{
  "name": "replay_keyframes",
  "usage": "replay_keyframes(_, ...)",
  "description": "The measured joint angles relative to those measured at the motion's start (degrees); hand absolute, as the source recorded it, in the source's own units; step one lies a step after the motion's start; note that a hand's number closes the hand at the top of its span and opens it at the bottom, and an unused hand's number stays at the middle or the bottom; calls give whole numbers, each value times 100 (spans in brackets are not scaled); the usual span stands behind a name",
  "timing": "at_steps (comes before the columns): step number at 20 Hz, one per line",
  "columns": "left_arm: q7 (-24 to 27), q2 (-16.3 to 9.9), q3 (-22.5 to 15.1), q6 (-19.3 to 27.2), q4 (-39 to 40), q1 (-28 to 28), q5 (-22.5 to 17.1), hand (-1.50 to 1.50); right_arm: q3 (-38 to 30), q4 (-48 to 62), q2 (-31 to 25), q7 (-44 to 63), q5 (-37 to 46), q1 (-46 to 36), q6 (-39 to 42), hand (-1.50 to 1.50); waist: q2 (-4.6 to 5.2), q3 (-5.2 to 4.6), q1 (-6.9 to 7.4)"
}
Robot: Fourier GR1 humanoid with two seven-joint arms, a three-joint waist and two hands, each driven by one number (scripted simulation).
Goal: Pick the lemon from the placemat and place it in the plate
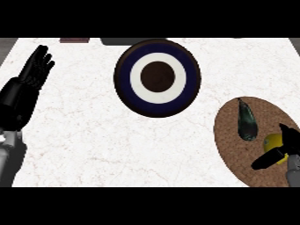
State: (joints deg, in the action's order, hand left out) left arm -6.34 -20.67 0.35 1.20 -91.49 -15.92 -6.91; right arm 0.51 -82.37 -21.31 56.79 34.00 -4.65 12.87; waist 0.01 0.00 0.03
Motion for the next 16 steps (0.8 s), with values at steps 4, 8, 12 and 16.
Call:
replay_keyframes(4,62,42,89,-124,-114,190,14,0,23,23,23,-240,405,-8,-303,150,-13,-22,0)
replay_keyframes(8,58,81,135,-178,-55,135,23,0,147,32,53,-404,1000,50,-874,150,-21,-30,-11)
replay_keyframes(12,90,62,220,-136,25,155,53,0,493,-699,779,121,1828,798,-1919,150,-117,-117,-157)
replay_keyframes(16,54,24,300,-98,12,224,54,0,797,-1227,1408,250,2818,1708,-2854,150,-176,-146,-315)
